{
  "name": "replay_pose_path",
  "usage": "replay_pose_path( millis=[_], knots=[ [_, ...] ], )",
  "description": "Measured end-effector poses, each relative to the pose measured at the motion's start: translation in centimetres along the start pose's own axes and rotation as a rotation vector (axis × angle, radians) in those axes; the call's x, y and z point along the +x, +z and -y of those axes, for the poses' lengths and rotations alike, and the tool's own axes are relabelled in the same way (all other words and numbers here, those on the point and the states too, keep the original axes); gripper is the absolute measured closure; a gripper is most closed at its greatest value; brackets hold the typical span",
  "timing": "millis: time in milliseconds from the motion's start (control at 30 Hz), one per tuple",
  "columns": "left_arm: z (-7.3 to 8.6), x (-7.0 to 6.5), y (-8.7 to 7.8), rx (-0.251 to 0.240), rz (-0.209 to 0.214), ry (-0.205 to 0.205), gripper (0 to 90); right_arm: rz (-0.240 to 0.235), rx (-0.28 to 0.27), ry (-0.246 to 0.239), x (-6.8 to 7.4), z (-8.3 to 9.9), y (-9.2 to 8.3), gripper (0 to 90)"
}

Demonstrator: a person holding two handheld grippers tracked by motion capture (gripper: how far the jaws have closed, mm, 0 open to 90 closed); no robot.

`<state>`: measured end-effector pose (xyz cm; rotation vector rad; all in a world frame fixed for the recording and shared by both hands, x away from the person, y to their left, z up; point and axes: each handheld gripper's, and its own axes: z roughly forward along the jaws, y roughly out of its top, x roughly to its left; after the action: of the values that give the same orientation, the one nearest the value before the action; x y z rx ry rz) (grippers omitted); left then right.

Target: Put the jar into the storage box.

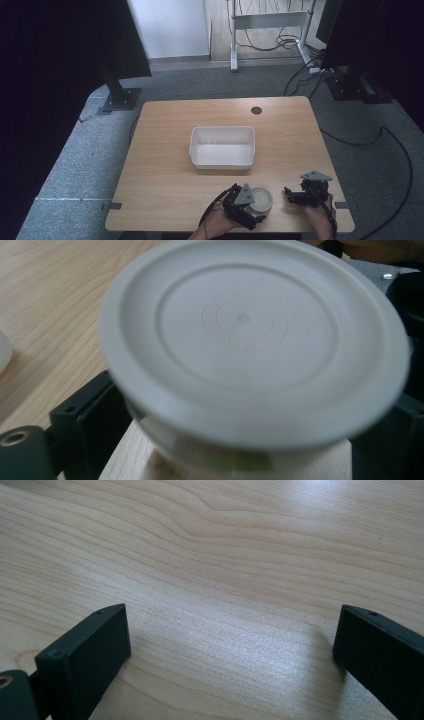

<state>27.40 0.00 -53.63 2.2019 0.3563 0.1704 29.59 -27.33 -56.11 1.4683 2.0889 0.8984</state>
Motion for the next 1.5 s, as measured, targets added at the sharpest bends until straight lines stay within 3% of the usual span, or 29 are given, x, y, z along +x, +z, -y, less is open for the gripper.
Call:
replay_pose_path(
  millis=[300,500,667,933,1500],
  knots=[
    [-0.4,-0.2,0.6,0.007,-0.021,0.020,9.8,0.000,0.000,0.000,0.0,0.0,0.0,1.3],
    [-0.2,-0.3,0.4,0.000,-0.057,0.001,10.3,0.000,0.000,-0.001,0.0,0.0,0.0,1.3],
    [-0.3,0.2,-0.2,-0.017,-0.080,-0.018,10.3,0.000,0.000,0.000,0.0,0.0,0.0,1.3],
    [-0.7,0.9,-1.1,-0.022,-0.106,-0.013,10.3,0.000,0.000,0.000,0.0,0.0,0.0,1.3],
    [-1.3,3.6,-3.9,-0.036,-0.186,-0.050,10.3,0.000,0.000,0.000,0.0,0.0,0.0,1.3]
  ],
)
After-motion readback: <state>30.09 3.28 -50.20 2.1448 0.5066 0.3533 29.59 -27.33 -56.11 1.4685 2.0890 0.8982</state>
